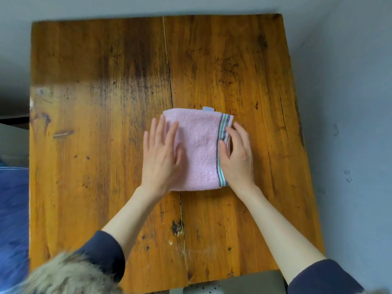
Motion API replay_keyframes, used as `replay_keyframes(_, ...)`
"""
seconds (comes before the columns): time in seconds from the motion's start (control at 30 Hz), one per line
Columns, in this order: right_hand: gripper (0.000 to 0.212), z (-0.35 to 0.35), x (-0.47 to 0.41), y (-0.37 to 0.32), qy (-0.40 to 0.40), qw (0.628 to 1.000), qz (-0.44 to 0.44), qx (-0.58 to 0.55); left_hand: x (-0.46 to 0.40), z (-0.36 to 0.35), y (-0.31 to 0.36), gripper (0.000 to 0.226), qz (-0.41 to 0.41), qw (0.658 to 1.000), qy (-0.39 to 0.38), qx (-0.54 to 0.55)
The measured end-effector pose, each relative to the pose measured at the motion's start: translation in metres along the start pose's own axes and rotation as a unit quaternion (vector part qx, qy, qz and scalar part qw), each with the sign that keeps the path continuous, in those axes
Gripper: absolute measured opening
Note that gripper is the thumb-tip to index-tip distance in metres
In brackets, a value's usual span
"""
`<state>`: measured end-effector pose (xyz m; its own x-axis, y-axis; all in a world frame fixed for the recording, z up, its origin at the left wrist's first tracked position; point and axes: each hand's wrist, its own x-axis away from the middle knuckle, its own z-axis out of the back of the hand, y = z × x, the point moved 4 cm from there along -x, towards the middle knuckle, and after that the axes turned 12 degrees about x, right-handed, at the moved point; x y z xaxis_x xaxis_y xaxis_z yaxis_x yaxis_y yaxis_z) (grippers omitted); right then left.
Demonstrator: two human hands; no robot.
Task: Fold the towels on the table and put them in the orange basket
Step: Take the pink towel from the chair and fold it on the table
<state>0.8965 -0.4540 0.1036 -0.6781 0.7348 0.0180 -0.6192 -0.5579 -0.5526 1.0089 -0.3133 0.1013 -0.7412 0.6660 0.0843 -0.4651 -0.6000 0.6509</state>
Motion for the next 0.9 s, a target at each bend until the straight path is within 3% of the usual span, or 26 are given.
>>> replay_keyframes(0.07,0.036,0.004,0.009,0.009,0.0,0.997,-0.071,-0.024,0.008,0.011,-0.009,0.047,0.034,0.998,0.042,0.037)
replay_keyframes(0.17,0.041,0.0,0.011,0.023,-0.068,0.971,-0.221,-0.067,0.013,0.019,-0.022,0.039,0.105,0.986,0.057,0.114)
replay_keyframes(0.23,0.045,-0.001,0.004,0.028,-0.111,0.953,-0.272,-0.071,0.011,0.026,-0.028,0.033,0.165,0.967,0.071,0.182)
replay_keyframes(0.3,0.045,-0.001,-0.004,0.026,-0.143,0.947,-0.278,-0.068,0.008,0.031,-0.032,0.032,0.242,0.932,0.057,0.263)
replay_keyframes(0.4,0.038,-0.002,-0.011,0.022,-0.18,0.943,-0.274,-0.061,0.005,0.028,-0.034,0.041,0.349,0.848,-0.044,0.398)
replay_keyframes(0.53,0.025,-0.005,-0.015,0.02,-0.233,0.926,-0.281,-0.092,0.003,0.025,-0.034,0.054,0.396,0.789,-0.135,0.45)
replay_keyframes(0.7,0.013,-0.009,-0.019,0.02,-0.269,0.905,-0.286,-0.164,0.001,0.026,-0.035,0.032,0.382,0.771,-0.191,0.473)
replay_keyframes(0.9,0.015,-0.001,-0.019,0.025,-0.325,0.888,-0.249,-0.211,0.014,0.016,-0.034,0.033,0.378,0.77,-0.149,0.492)
